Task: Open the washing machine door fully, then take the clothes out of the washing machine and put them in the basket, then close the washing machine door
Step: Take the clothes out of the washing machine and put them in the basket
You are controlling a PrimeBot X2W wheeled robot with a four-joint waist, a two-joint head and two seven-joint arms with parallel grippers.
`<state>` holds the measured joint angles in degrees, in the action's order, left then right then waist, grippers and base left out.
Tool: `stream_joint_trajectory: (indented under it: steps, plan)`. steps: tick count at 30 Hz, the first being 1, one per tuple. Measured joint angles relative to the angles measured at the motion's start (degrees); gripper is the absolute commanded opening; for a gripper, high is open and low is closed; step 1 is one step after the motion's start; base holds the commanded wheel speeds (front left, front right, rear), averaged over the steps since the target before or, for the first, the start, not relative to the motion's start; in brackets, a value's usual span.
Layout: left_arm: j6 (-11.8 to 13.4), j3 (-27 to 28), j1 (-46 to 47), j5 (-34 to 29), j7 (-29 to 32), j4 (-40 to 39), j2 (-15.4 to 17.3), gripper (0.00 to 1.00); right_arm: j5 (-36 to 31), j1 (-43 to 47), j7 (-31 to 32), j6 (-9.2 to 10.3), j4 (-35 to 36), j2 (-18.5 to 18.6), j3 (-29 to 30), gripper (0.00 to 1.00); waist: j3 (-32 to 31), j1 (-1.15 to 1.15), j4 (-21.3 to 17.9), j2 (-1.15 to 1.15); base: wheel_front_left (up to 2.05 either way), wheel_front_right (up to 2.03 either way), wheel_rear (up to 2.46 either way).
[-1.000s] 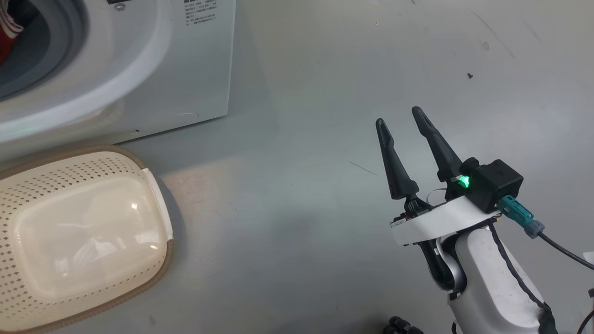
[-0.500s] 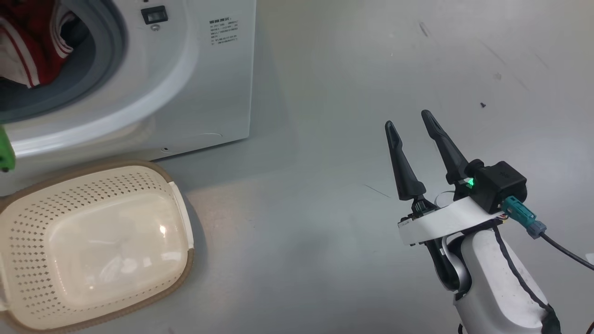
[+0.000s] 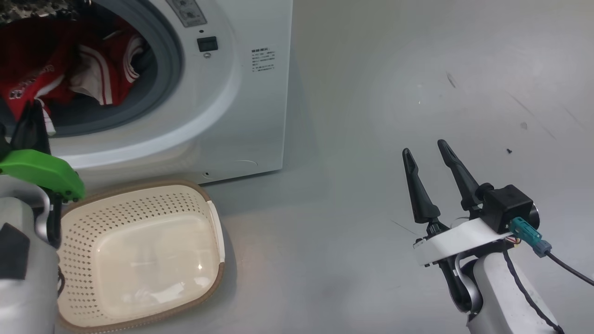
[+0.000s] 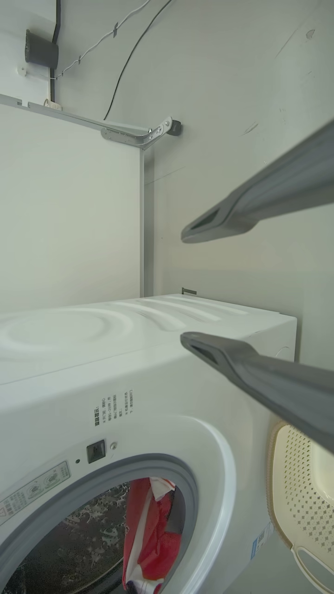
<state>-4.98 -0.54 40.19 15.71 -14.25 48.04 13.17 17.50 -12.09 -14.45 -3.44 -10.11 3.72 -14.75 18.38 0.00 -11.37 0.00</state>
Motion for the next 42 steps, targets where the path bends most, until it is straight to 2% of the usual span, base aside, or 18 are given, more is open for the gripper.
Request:
stream_joint_trajectory:
  steps: [9, 17, 25, 36, 42]
  plan:
    - [-0.9, 0.6, -3.3, 1.4, -0.5, -7.6, -3.1, 0.00, -0.1, 3.2, 0.0, -0.02, -0.4, 0.4, 0.6, 1.00, -4.3, 0.00, 4.0, 0.00, 0.00, 0.00, 0.00]
    - [-0.9, 4.4, -4.9, 1.4, -0.4, -22.6, -3.2, 0.00, -0.5, 3.7, 0.0, -0.54, -0.4, 0.3, 0.4, 1.00, -6.4, 0.00, 6.2, 0.00, 0.00, 0.00, 0.00]
    - [-1.0, 6.4, -9.4, 1.3, -0.5, -34.0, -4.5, 0.00, -0.5, 4.4, 0.0, -0.63, -0.3, 0.3, 0.5, 1.00, -7.0, 0.00, 6.8, 0.00, 0.00, 0.00, 0.00]
    - [-1.5, 6.5, -12.8, -1.2, -0.5, -47.2, -6.1, 0.00, -0.5, 5.3, 0.0, -1.04, -0.3, 0.2, 0.6, 1.00, -7.5, 0.00, 7.0, 0.00, 0.00, 0.00, 0.00]
    - [-1.9, 5.1, -16.6, -1.3, -0.5, -48.5, -7.0, 0.00, -0.6, 5.5, 0.0, -1.20, -0.3, 0.1, 0.6, 1.00, -7.8, 0.00, 7.1, 0.00, 0.00, 0.00, 0.00]
